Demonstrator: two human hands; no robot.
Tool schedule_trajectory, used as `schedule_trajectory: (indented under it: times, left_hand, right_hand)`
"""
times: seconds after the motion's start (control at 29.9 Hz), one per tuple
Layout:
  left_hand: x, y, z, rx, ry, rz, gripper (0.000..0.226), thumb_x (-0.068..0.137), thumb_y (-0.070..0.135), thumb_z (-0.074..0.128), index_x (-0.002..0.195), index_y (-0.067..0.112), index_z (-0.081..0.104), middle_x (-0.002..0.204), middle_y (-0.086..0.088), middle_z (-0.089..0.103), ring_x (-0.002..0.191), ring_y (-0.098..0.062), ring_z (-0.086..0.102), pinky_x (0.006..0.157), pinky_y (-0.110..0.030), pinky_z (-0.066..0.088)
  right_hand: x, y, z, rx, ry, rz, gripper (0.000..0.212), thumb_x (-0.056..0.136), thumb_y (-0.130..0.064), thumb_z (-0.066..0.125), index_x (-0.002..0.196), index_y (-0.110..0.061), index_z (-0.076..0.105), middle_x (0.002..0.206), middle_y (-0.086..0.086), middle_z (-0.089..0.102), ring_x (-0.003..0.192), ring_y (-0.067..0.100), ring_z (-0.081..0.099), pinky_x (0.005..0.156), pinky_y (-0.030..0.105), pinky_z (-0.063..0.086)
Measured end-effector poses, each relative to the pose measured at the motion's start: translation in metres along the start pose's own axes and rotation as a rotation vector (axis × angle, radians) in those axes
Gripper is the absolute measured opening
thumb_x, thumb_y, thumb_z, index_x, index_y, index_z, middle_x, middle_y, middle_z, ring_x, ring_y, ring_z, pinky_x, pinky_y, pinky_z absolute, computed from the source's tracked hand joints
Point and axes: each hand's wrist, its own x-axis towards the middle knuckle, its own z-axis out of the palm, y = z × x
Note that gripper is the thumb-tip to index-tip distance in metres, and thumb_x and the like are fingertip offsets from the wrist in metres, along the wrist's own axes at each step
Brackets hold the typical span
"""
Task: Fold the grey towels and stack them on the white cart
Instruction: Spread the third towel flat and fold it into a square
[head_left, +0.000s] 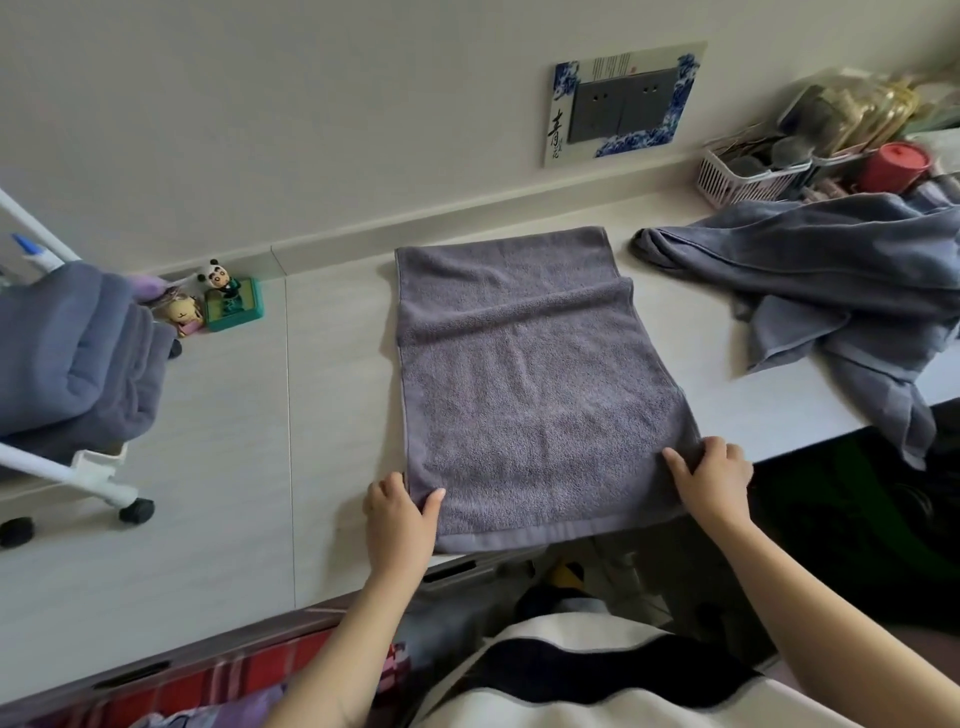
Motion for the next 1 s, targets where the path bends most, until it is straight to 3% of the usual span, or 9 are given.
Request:
schedule_trajectory:
  times: [0.13,0.23,0.37,0.47,0.6,0.7,0.77,0.83,1.0]
  left_hand:
    - [-0.004,0.006,-0.001,0.042,-0.044,-0.122,0.047,0.083,0.041,0.066,0.097,-0.001,0.049,0.096,-0.023,0.063,0.092,-0.040,0.059,0.070,-0.041,0.046]
    - [-0.002,0.007,0.000,0.041,-0.031,-0.125,0.040,0.088,0.045,0.059,0.085,0.006,0.050,0.092,-0.021,0.065,0.088,-0.038,0.060,0.067,-0.039,0.043]
    - [0.000,0.007,-0.005,-0.273,0.054,-0.170,0.036,0.094,0.038,0.050,0.075,0.008,0.044,0.084,-0.019,0.060,0.082,-0.038,0.056,0.066,-0.039,0.039]
    - [0.005,0.015,-0.019,-0.502,0.130,-0.257,0.035,0.096,0.032,0.050,0.076,0.003,0.049,0.075,-0.014,0.056,0.077,-0.032,0.054,0.064,-0.034,0.032]
    - [0.022,0.016,-0.031,-0.714,0.168,-0.376,0.034,0.091,0.036,0.059,0.094,0.002,0.058,0.088,-0.011,0.062,0.083,-0.027,0.056,0.071,-0.030,0.038]
    - [0.038,0.015,-0.036,-0.798,0.043,-0.375,0.053,0.077,0.044,0.065,0.107,0.001,0.059,0.109,-0.017,0.064,0.103,-0.032,0.059,0.081,-0.035,0.045]
    - [0.045,0.020,-0.044,-0.848,-0.044,-0.374,0.050,0.081,0.032,0.065,0.122,0.006,0.053,0.122,-0.010,0.058,0.112,-0.027,0.054,0.096,-0.038,0.043]
    - [0.051,0.023,-0.049,-0.845,-0.092,-0.353,0.040,0.087,0.014,0.062,0.126,0.014,0.052,0.119,-0.005,0.056,0.104,-0.019,0.053,0.090,-0.030,0.041]
    - [0.087,0.044,-0.062,-0.819,-0.062,-0.306,0.034,0.085,-0.002,0.060,0.118,0.007,0.064,0.115,-0.012,0.062,0.097,-0.018,0.055,0.086,-0.023,0.040]
  right_hand:
    - [-0.005,-0.002,0.002,-0.007,-0.053,-0.008,0.048,0.086,-0.033,0.065,0.112,0.003,0.048,0.114,0.031,0.050,0.105,0.047,0.049,0.086,0.047,0.040]
    - [-0.009,-0.007,0.001,0.013,-0.126,0.006,0.040,0.091,-0.035,0.056,0.111,-0.002,0.043,0.114,0.028,0.050,0.098,0.046,0.054,0.072,0.041,0.039]
    - [-0.006,-0.012,-0.009,0.061,-0.146,-0.066,0.032,0.094,-0.032,0.053,0.110,-0.005,0.045,0.106,0.026,0.061,0.096,0.042,0.057,0.068,0.037,0.037]
    - [-0.003,-0.017,-0.023,0.219,-0.108,-0.089,0.034,0.094,-0.029,0.054,0.119,-0.005,0.051,0.112,0.023,0.062,0.104,0.040,0.056,0.078,0.035,0.039]
    - [0.004,-0.031,-0.039,0.499,-0.087,-0.084,0.032,0.092,-0.034,0.056,0.118,-0.015,0.059,0.115,0.009,0.063,0.097,0.025,0.057,0.082,0.030,0.040]
    - [0.013,-0.040,-0.047,0.686,-0.235,-0.029,0.032,0.092,-0.032,0.057,0.123,-0.023,0.057,0.112,0.006,0.061,0.094,0.017,0.056,0.080,0.029,0.043]
    - [0.020,-0.042,-0.051,0.807,-0.410,0.033,0.037,0.093,-0.019,0.055,0.128,-0.027,0.051,0.095,0.014,0.059,0.069,0.013,0.056,0.060,0.027,0.044]
    - [0.028,-0.044,-0.055,0.863,-0.512,0.070,0.043,0.092,-0.006,0.050,0.129,-0.029,0.047,0.083,0.014,0.054,0.046,0.011,0.044,0.040,0.022,0.037]
    - [0.051,-0.074,-0.054,0.862,-0.474,0.085,0.037,0.092,0.000,0.052,0.128,-0.008,0.051,0.082,0.009,0.053,0.062,0.018,0.050,0.040,0.017,0.046]
